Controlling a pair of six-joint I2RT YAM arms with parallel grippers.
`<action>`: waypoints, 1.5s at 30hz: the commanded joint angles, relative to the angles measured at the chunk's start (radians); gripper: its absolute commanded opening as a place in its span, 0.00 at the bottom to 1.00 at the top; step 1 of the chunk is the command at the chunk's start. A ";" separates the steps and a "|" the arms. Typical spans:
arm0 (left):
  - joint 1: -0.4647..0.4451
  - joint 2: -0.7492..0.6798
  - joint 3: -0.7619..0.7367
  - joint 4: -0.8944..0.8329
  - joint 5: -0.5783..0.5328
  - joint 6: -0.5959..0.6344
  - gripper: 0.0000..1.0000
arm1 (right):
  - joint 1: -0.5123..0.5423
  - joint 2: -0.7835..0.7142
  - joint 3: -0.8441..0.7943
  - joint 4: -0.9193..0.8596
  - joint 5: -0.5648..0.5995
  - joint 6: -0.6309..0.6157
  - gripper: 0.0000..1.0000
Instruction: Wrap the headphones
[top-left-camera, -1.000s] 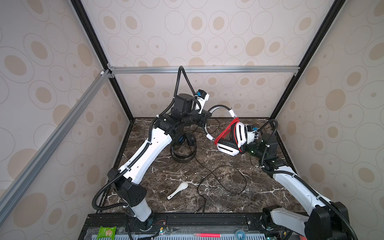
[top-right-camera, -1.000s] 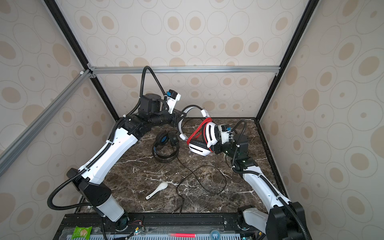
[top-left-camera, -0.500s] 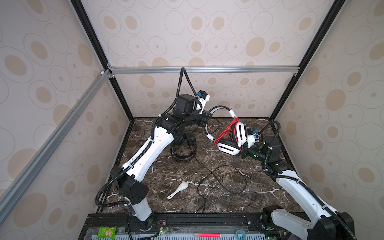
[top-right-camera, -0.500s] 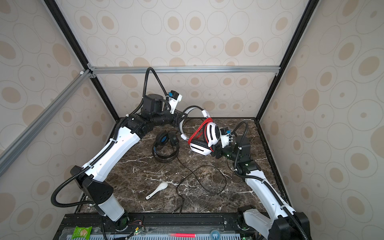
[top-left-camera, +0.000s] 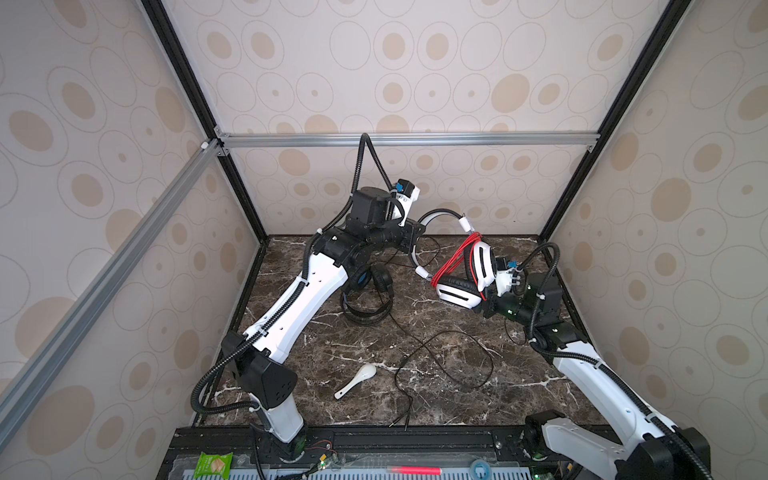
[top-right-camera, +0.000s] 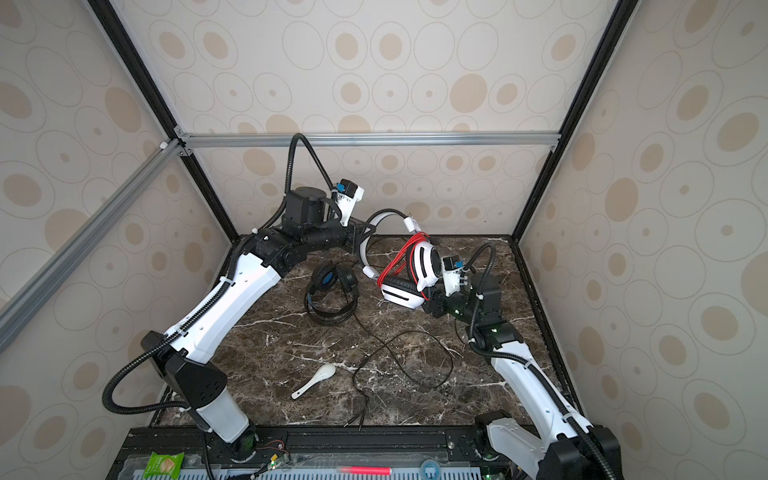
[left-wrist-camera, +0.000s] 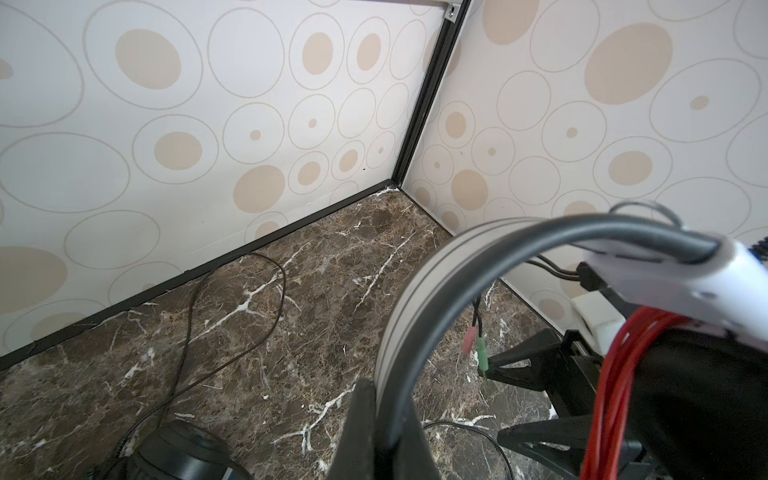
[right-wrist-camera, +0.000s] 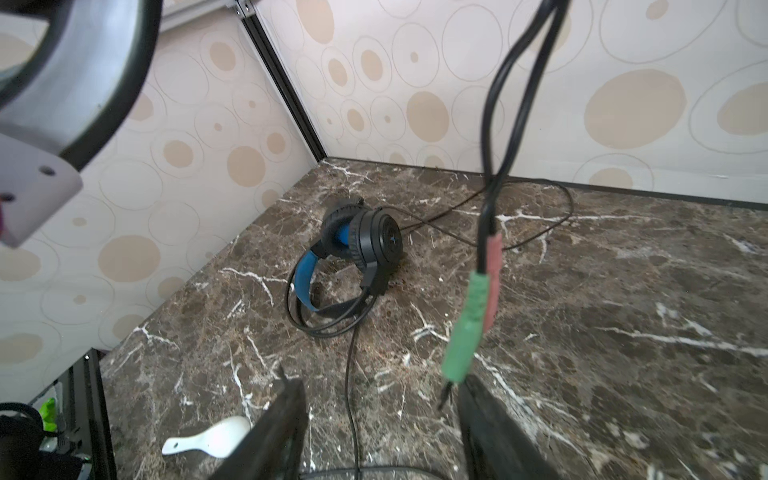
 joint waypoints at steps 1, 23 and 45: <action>0.006 -0.015 0.050 0.089 0.041 -0.048 0.00 | -0.004 -0.043 0.030 -0.092 0.020 -0.074 0.62; 0.008 0.001 0.064 0.081 0.056 -0.044 0.00 | -0.004 0.034 0.046 0.060 0.043 0.042 0.64; 0.006 0.007 0.056 0.101 0.072 -0.055 0.00 | -0.004 0.157 0.154 0.030 0.091 0.028 0.61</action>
